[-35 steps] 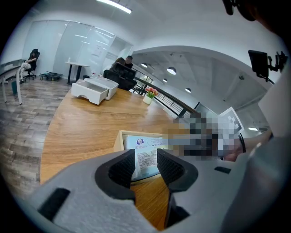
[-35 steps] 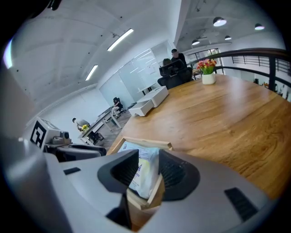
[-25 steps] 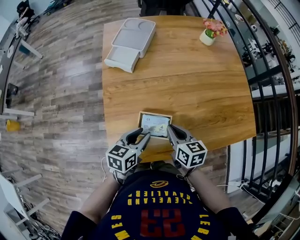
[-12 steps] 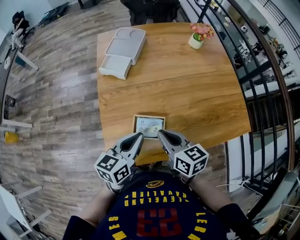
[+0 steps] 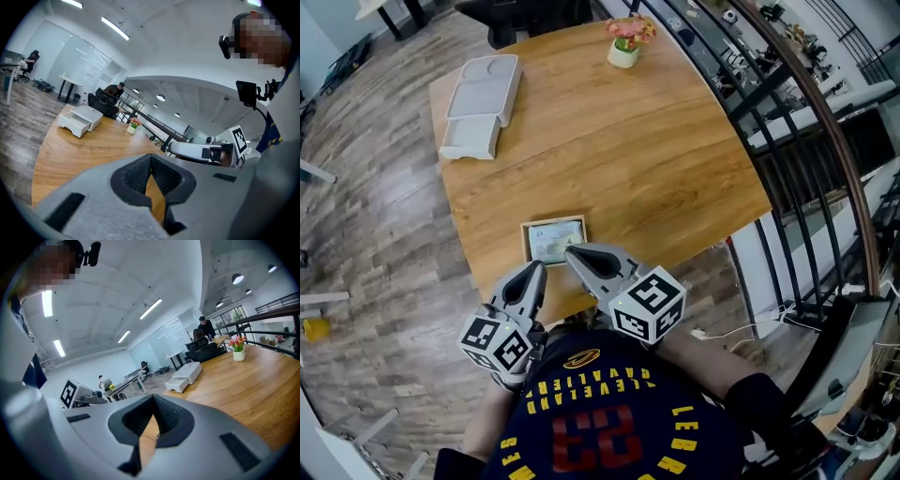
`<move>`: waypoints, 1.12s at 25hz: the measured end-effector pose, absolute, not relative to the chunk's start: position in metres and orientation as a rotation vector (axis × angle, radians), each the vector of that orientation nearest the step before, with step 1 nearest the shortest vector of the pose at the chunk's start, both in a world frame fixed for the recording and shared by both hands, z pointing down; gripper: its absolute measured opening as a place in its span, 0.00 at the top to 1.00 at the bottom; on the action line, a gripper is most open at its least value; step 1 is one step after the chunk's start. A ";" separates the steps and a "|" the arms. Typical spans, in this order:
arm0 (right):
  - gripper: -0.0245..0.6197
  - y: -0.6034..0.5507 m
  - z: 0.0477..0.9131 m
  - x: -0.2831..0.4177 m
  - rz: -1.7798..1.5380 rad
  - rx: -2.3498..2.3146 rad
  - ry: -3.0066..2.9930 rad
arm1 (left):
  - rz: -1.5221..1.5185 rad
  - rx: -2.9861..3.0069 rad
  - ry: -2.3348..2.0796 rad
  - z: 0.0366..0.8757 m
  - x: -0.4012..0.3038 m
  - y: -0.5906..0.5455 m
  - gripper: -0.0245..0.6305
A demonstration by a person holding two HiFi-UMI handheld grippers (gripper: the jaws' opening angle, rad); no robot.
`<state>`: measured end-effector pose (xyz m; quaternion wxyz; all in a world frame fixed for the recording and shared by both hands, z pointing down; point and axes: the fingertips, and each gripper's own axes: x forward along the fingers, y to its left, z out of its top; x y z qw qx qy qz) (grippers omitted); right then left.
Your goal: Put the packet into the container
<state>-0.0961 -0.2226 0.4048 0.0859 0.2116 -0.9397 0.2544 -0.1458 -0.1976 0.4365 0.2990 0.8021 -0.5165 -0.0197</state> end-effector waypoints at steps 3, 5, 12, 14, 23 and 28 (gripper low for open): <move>0.95 -0.220 0.406 -0.091 0.767 0.635 -2.795 | -0.048 2.139 -1.354 0.436 -0.138 -0.198 0.95; 0.95 -0.220 0.406 -0.090 0.774 0.639 -2.793 | -0.041 2.148 -1.342 0.435 -0.134 -0.199 0.95; 0.95 -0.221 0.400 -0.082 0.757 0.663 -2.813 | -0.030 2.182 -1.318 0.430 -0.125 -0.202 0.95; 0.95 -0.222 0.399 -0.081 0.756 0.667 -2.810 | -0.026 2.183 -1.310 0.429 -0.123 -0.203 0.95; 0.95 -0.223 0.396 -0.077 0.749 0.681 -2.816 | -0.023 2.193 -1.314 0.426 -0.122 -0.202 0.95; 0.95 -0.225 0.370 -0.076 0.557 0.735 -2.902 | 0.032 2.270 -1.402 0.411 -0.129 -0.202 0.95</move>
